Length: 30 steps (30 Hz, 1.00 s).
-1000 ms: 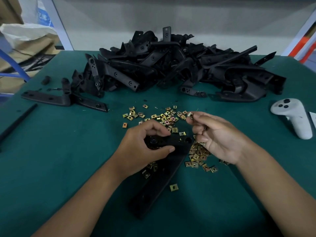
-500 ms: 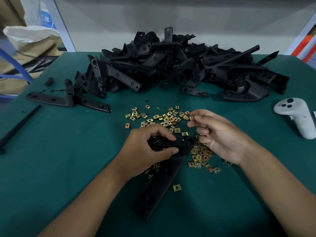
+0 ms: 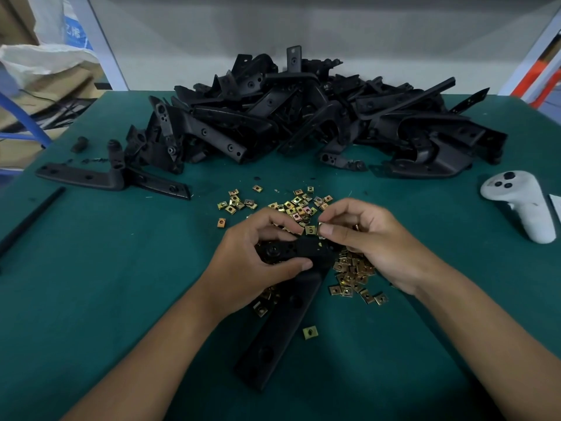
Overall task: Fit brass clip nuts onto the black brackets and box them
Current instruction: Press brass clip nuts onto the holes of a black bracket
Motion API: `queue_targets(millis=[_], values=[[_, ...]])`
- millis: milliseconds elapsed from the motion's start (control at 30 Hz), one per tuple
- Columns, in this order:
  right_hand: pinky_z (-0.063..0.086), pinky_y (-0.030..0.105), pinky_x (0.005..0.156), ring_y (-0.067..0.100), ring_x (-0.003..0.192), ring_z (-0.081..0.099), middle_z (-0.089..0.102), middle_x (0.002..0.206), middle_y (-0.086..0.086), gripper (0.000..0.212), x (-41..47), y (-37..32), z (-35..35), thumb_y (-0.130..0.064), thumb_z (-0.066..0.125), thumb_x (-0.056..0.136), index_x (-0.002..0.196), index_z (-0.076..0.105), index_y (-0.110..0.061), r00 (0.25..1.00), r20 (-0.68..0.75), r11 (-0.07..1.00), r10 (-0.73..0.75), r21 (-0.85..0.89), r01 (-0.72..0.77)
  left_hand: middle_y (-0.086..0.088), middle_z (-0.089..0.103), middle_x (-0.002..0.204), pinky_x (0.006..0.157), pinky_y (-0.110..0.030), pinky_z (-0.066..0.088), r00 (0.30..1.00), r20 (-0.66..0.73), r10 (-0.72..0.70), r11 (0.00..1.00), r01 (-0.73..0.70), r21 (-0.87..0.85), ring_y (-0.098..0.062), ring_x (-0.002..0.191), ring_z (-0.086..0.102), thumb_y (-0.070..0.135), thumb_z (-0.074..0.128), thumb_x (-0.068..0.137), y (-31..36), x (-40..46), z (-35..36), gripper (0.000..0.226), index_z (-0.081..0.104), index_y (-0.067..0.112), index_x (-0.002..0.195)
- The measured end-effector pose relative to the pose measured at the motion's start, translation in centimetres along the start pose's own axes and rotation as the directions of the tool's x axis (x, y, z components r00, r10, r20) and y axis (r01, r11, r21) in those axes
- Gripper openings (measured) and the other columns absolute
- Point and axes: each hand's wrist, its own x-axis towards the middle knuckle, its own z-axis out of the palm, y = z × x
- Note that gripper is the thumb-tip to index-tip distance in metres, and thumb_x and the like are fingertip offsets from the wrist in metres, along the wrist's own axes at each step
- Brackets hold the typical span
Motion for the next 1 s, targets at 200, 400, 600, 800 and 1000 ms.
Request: queue_targets(millis=[200,400,600,800,1000], values=[[0.044,0.005,0.062,-0.007,0.073,0.062,0.073,0.083,-0.013,0.012,0.10,0.06,-0.03,-0.021,0.073,0.090,0.087,0.076,-0.033,1.000,0.023,0.999,0.020,0.026,-0.021,0.012,0.076,0.096,0.082,-0.022,0.057,1.000,-0.001,0.002,1.000,-0.002,-0.026,-0.008,0.094,0.072,0.019,0.090,0.075,-0.17,-0.04,0.01,0.038,0.065,0.034,0.101],[0.044,0.011,0.060,-0.004,0.068,0.058,0.070,0.077,-0.013,0.018,0.08,-0.10,-0.34,-0.016,0.072,0.092,0.081,0.075,-0.030,1.000,0.024,0.999,0.018,-0.027,-0.017,0.015,0.074,0.099,0.086,-0.018,0.053,0.999,-0.007,0.039,0.999,-0.039,-0.022,-0.007,0.097,0.070,0.025,0.087,0.076,-0.30,0.01,0.07,0.033,0.063,0.033,0.098],[0.045,0.015,0.066,-0.002,0.071,0.059,0.071,0.082,-0.013,0.007,-0.25,-0.43,-0.24,-0.031,0.073,0.088,0.083,0.075,-0.029,0.999,0.032,0.999,-0.006,-0.053,0.007,0.014,0.072,0.096,0.079,-0.019,0.055,0.999,-0.026,0.041,0.997,-0.043,-0.060,-0.007,0.089,0.069,0.031,0.084,0.075,-0.30,0.21,-0.06,0.032,0.063,0.034,0.099],[0.038,0.029,0.076,0.000,0.084,0.059,0.075,0.106,-0.010,0.023,-0.38,-0.72,-0.14,-0.056,0.063,0.090,0.091,0.077,-0.037,0.999,0.035,0.995,0.001,-0.104,0.003,0.012,0.069,0.097,0.079,-0.022,0.055,0.997,-0.045,0.055,0.997,-0.057,-0.051,-0.008,0.090,0.068,0.032,0.083,0.077,-0.74,0.18,-0.11,0.032,0.063,0.035,0.100],[0.037,0.033,0.072,0.025,0.087,0.054,0.075,0.108,-0.011,0.026,-0.37,-0.71,-0.24,-0.052,0.057,0.089,0.089,0.076,-0.035,0.997,0.068,0.992,-0.025,-0.123,0.033,0.012,0.067,0.096,0.079,-0.025,0.055,0.997,-0.051,0.064,0.996,-0.067,-0.055,-0.012,0.090,0.067,0.034,0.083,0.077,-1.00,0.21,-0.11,0.031,0.062,0.035,0.100]])
